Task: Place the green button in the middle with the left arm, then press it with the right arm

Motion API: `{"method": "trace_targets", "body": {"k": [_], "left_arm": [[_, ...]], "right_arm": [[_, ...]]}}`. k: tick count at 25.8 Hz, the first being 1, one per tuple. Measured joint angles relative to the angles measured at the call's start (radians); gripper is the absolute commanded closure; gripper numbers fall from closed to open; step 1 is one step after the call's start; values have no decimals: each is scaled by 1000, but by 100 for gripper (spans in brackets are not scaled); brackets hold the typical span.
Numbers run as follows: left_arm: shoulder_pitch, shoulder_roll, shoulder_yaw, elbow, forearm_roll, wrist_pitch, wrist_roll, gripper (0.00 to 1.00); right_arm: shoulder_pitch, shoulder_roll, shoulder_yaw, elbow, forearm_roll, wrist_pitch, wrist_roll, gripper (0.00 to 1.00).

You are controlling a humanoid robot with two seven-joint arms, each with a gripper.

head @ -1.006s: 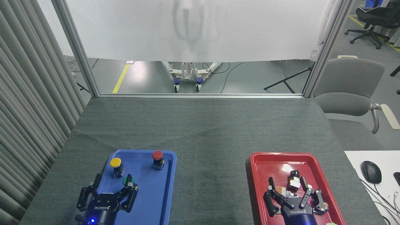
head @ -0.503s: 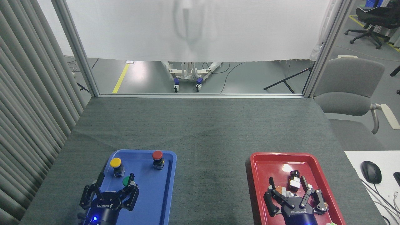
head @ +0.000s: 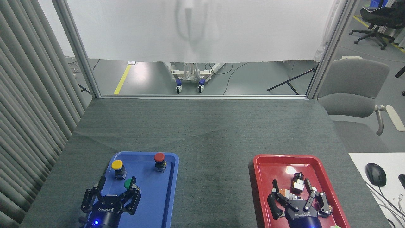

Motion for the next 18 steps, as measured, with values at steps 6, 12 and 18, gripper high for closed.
{"method": "trace_targets", "body": {"k": [6,12,18], "left_arm": [[0,1,0,1,0,1,0,0],[0,0,0,2,0,1,0,0],[1,-1,-1,1,-1,1,5,0]], "right_arm": [[-10,0,-6,0,0,0,3,0],[-23,-3,-19,1,0,0,4,0],[-27,-3,-21,2,0,0,4,0]]}}
